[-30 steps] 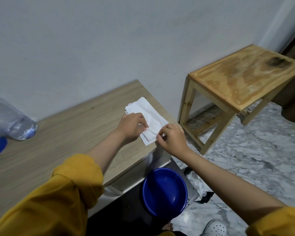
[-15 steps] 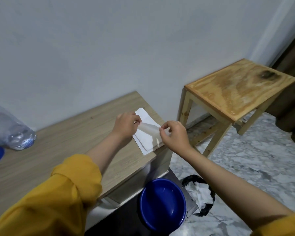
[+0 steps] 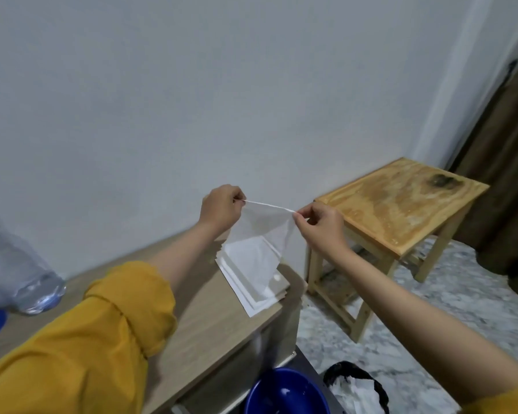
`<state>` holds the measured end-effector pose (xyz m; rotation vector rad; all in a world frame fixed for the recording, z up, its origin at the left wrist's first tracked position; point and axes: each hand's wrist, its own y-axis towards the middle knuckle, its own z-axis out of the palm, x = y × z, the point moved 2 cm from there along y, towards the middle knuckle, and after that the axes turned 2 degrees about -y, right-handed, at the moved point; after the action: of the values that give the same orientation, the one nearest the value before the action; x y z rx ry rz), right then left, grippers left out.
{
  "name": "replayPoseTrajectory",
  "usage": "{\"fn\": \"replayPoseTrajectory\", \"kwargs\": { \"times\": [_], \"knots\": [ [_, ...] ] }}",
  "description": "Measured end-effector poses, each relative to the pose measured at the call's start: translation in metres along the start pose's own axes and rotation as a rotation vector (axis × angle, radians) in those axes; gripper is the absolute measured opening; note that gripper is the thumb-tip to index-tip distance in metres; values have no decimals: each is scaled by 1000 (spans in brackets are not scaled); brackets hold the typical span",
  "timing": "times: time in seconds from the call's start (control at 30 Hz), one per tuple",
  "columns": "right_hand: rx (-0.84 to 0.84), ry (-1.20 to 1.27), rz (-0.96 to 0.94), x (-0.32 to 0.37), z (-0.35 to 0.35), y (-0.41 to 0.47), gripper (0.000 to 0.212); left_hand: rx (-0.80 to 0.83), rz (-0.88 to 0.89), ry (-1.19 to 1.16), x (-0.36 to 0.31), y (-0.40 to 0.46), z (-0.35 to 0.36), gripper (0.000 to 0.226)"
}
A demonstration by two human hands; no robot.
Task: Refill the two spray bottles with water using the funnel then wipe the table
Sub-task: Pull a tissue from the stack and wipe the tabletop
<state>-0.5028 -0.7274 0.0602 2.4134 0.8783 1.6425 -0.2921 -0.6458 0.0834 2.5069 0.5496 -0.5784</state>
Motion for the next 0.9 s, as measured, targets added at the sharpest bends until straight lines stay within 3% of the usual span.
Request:
{"fn": "replayPoseTrajectory", "kwargs": {
  "times": [0.43,0.6,0.9],
  "knots": [
    [72,-15,-106,40,-5,2,16,-25,46,40,-13,-7,-52,9],
    [-36,6,-130,51,-4,-9,13,-45,43,24,-10,-20,-64,9],
    [-82,-18,-209,80,-10,-12,15,-167,47,-36,-28,-26,-76,11]
  ]
}}
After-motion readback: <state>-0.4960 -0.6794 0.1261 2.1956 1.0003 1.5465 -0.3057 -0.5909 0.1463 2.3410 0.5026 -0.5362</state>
